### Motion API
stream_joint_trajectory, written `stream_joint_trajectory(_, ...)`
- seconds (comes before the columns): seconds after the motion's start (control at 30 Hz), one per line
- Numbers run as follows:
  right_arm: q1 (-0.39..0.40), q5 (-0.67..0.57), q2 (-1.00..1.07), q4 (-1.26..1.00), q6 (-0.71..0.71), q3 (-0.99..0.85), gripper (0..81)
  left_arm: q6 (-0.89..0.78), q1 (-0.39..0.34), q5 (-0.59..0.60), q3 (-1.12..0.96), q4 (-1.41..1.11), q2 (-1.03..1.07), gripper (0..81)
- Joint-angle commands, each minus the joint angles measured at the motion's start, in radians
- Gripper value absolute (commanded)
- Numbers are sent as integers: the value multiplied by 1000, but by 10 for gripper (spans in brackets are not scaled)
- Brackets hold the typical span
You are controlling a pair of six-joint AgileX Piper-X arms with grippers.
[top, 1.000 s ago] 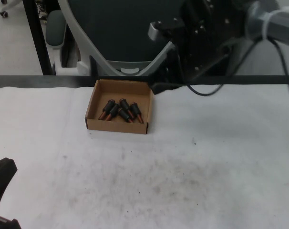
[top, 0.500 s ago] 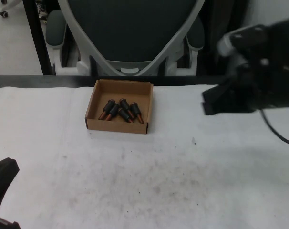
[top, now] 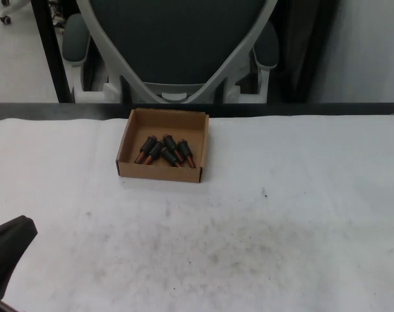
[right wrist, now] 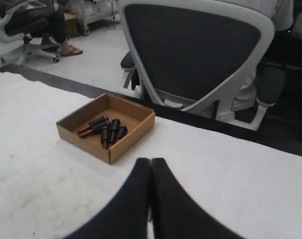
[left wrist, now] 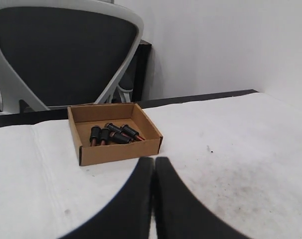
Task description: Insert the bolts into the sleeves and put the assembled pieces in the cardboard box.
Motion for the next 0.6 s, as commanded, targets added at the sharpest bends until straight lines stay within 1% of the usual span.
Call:
stream_joint_trajectory(0.0, -3, 45, -168, -19, 42, 90, 3, 7, -8, 6, -11, -18, -10, 8)
stream_joint_trajectory(0.13, -3, 59, -408, -17, 74, 203, 3, 7, -8, 6, -11, -20, -10, 8)
stream_joint_trajectory(0.2, -3, 68, -497, -5, 74, 249, 3, 7, -8, 25, -11, -20, -10, 8)
stream_joint_trajectory(0.27, -3, 84, -497, -1, 86, 272, 3, 7, -8, 29, -11, -20, -10, 8)
stream_joint_trajectory(0.33, -3, 91, -487, 12, 64, 275, 3, 11, -8, 29, -11, -18, -15, 8)
stream_joint_trajectory(0.43, -3, 115, -459, -13, 19, 302, 3, 24, -8, -12, -11, -18, -28, 8)
stream_joint_trajectory(0.57, -3, 188, -459, -133, 0, 340, 3, 26, -8, -123, -11, -16, -32, 8)
